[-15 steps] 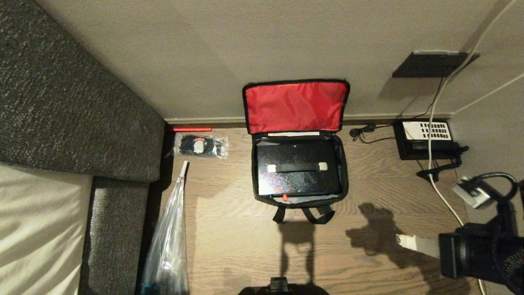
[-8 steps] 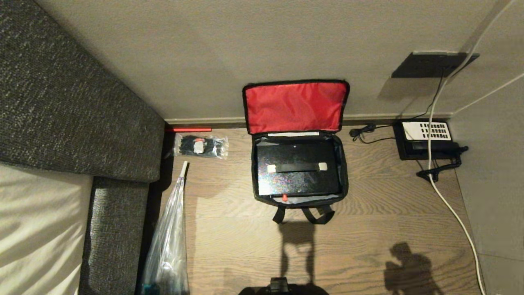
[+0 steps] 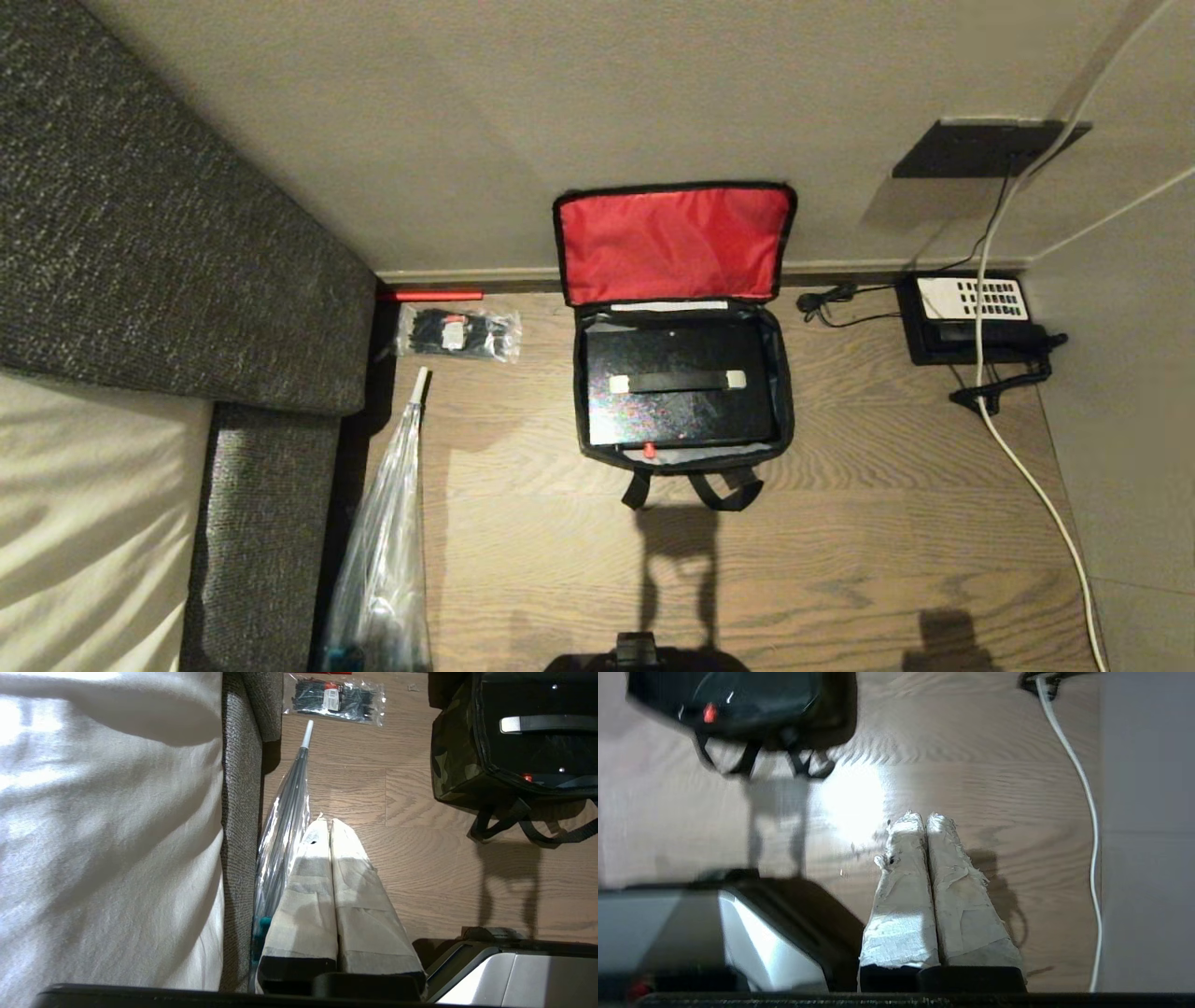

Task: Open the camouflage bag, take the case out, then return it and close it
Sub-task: Grip the handle

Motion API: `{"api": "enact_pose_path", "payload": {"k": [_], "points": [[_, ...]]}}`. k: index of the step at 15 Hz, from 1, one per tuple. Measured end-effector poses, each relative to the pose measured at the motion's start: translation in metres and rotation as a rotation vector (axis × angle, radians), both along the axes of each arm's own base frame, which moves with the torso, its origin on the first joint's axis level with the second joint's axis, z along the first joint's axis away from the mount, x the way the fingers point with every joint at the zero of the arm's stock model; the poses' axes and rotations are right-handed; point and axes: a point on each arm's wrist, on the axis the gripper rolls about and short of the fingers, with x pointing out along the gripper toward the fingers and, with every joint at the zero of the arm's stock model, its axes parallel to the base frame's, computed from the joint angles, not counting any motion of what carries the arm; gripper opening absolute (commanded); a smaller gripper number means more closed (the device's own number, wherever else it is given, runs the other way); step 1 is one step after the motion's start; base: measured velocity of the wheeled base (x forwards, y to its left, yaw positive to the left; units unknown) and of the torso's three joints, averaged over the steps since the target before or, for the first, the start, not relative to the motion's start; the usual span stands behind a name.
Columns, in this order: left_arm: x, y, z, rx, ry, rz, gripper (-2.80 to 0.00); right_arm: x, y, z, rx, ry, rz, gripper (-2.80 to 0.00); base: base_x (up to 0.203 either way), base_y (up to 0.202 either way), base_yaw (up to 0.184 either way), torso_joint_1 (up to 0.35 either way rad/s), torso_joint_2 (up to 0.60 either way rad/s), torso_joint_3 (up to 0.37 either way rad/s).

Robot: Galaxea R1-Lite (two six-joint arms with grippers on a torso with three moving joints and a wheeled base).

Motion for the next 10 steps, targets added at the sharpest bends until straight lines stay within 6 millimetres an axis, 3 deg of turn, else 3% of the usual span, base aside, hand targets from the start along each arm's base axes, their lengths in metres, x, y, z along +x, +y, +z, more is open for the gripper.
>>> {"api": "enact_pose_path", "payload": {"k": [2, 10], "points": [[0.0, 0.0, 0.0, 0.0, 0.0, 0.0, -2.8, -0.0017, 0.0008, -0.0028, -0.087, -0.001, 0.044, -2.8, 0.0, 0.0, 0.0, 0.0, 0.0, 0.0], [0.0, 0.0, 0.0, 0.0, 0.0, 0.0, -2.8, -0.0036, 0.0011, -0.0061, -0.081, 0.014, 0.055, -2.8, 0.0, 0.0, 0.0, 0.0, 0.0, 0.0]]}}
